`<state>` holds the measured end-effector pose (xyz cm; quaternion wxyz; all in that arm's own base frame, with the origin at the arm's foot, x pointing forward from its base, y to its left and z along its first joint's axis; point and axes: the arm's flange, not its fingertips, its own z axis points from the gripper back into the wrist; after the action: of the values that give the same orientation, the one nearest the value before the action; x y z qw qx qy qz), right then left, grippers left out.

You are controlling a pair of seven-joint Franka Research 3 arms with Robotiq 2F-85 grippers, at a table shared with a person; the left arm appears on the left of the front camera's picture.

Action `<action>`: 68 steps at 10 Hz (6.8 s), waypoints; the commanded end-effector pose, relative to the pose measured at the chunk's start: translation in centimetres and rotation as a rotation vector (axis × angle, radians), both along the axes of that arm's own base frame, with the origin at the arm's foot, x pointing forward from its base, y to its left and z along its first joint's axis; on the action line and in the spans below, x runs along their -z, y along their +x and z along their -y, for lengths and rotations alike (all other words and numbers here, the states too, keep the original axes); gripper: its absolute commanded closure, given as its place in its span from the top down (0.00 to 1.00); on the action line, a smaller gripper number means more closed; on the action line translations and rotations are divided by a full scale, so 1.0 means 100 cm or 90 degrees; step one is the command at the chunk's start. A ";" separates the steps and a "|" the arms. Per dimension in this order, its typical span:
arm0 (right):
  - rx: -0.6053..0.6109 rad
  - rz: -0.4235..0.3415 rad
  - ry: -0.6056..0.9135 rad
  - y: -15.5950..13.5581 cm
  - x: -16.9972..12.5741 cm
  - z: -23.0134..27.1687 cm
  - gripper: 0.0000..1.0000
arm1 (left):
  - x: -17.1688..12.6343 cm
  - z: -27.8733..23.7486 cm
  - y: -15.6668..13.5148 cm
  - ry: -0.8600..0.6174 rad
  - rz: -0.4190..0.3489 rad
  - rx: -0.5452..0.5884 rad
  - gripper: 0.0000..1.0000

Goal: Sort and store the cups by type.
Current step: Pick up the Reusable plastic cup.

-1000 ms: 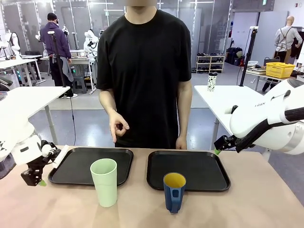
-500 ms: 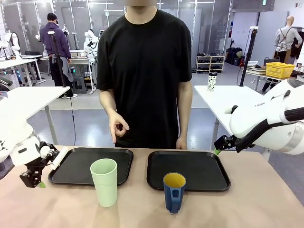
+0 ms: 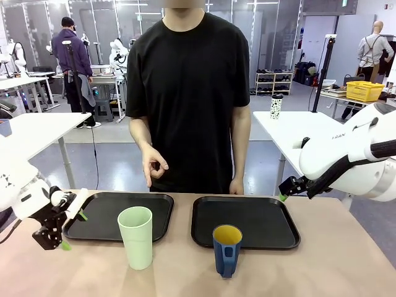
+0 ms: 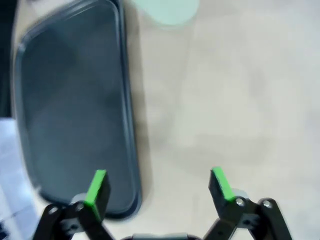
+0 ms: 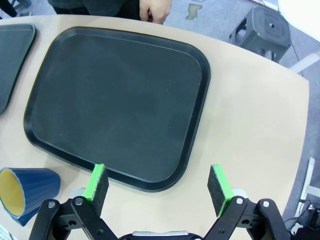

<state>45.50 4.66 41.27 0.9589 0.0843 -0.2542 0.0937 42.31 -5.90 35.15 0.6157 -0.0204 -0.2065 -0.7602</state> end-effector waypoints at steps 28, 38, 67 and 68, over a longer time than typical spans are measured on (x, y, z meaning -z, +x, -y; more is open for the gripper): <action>0.000 -0.001 0.009 0.000 0.000 0.002 1.00 | 0.110 0.025 0.065 -0.651 -0.275 0.113 1.00; 0.000 -0.001 0.009 0.000 0.000 0.002 1.00 | 0.123 0.058 0.068 -0.634 -0.325 0.139 1.00; 0.000 -0.001 0.009 0.000 0.000 0.002 1.00 | 0.080 0.042 0.043 -0.754 -0.309 0.166 0.20; 0.000 -0.001 0.009 0.000 0.000 0.002 1.00 | 0.077 0.041 0.042 -0.754 -0.297 0.169 0.20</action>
<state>45.49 4.63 41.28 0.9589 0.0841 -0.2543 0.0933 47.22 -9.49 27.05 0.4208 -0.5537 -0.4471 -0.5625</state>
